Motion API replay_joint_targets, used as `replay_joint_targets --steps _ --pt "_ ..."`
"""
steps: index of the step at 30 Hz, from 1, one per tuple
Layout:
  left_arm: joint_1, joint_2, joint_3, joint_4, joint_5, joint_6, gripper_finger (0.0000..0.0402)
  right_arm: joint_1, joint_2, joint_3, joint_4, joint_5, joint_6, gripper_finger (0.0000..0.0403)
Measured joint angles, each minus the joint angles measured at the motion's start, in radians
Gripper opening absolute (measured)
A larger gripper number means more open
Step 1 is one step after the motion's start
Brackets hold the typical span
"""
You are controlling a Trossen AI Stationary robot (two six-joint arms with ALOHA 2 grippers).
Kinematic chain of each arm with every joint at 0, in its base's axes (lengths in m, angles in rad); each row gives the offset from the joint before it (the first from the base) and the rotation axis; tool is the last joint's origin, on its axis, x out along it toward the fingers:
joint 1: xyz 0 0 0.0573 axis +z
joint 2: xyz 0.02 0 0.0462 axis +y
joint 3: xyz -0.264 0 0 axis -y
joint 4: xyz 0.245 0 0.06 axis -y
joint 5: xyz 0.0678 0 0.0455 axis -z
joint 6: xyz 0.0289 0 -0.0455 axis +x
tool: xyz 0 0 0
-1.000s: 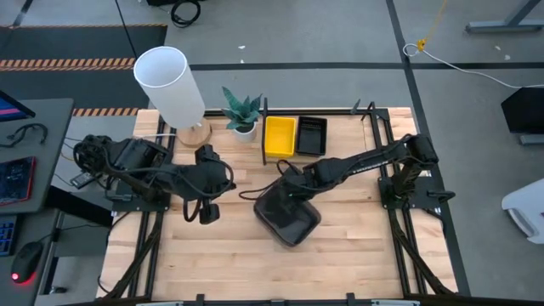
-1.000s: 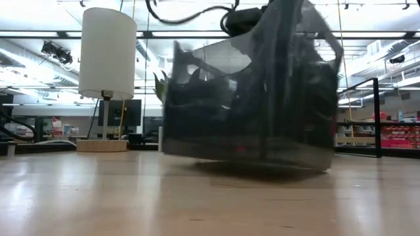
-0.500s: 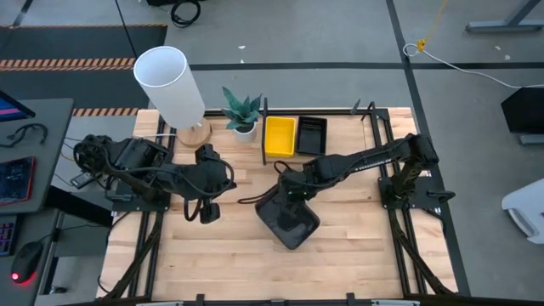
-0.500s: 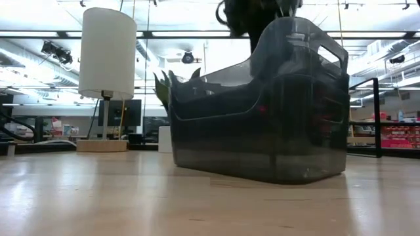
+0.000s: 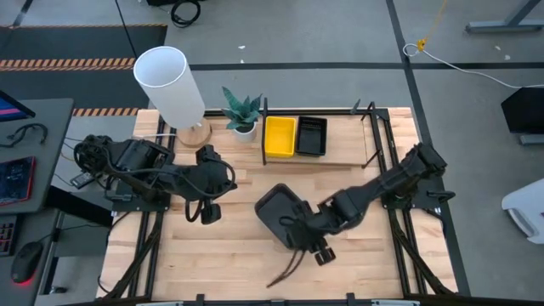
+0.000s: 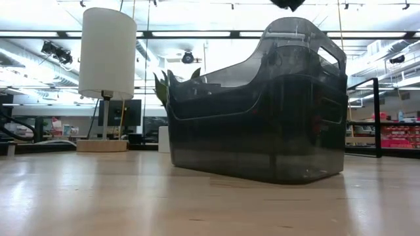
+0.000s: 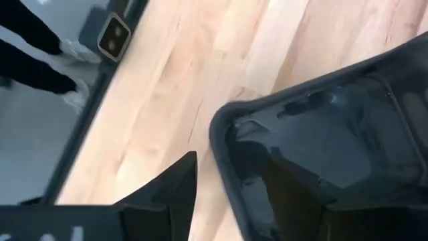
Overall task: Stack baskets on shelf by color
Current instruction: Put the stacked transparent black bins on the shelf
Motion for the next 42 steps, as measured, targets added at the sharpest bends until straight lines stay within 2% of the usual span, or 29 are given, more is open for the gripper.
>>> replay_joint_targets --steps 3,9,16,22,31,36,42 --pt "0.0 0.0 0.0 0.002 0.0 0.0 0.0022 0.025 0.007 0.0 -0.001 0.032 -0.013 0.0196" --pt "0.006 0.0 0.0 0.024 -0.001 -0.002 0.0015 0.037 0.064 -0.025 0.03 -0.036 -0.042 0.023" --pt "0.002 0.0 0.0 0.039 0.0 -0.013 0.0019 0.045 0.177 -0.037 0.036 0.068 -0.07 0.0228" --pt "0.002 0.0 0.0 0.04 -0.001 -0.033 0.002 0.046 0.245 -0.036 0.032 0.066 -0.106 0.0169" --pt "-0.004 0.0 0.0 0.035 0.0 -0.047 0.0017 0.045 0.226 -0.039 0.003 0.091 -0.124 0.0018" --pt "-0.004 0.0 0.0 0.031 0.0 -0.045 0.0024 0.046 0.169 -0.022 -0.102 0.091 -0.097 0.0022" --pt "-0.003 0.0 0.0 0.031 -0.004 -0.032 0.0019 0.039 0.015 -0.006 -0.288 0.122 -0.015 0.0015"
